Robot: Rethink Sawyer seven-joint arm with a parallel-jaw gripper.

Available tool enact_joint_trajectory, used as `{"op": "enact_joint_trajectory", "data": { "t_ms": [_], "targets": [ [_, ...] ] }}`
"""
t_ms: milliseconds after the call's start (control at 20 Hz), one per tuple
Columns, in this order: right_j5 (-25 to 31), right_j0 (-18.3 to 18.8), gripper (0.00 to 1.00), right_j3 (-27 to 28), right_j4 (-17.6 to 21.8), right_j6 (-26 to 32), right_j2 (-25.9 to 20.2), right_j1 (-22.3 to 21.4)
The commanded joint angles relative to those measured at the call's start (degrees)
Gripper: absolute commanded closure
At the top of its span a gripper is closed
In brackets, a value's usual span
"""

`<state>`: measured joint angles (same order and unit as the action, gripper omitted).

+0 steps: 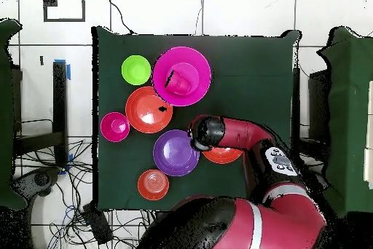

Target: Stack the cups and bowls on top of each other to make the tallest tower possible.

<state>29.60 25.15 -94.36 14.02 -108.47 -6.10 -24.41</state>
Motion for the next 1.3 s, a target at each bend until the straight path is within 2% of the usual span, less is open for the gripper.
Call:
{"op": "enact_joint_trajectory", "data": {
  "t_ms": [50,250,400,700,1000,1300],
  "targets": [
    [-2.3,-1.8,1.0,-0.5,2.7,-1.0,-3.2,0.5],
    [10.3,-4.8,1.0,2.2,0.5,0.4,-2.2,-5.8],
    [17.9,-7.1,1.0,5.7,0.0,0.6,-1.2,-7.5],
    [25.3,-8.6,1.0,10.2,0.3,0.7,-1.0,-8.1],
    [27.9,-8.5,1.0,12.2,0.6,1.1,-1.6,-8.0],
    [32.2,-9.3,1.0,16.6,1.6,2.0,-1.5,-6.6]
  ]
}}
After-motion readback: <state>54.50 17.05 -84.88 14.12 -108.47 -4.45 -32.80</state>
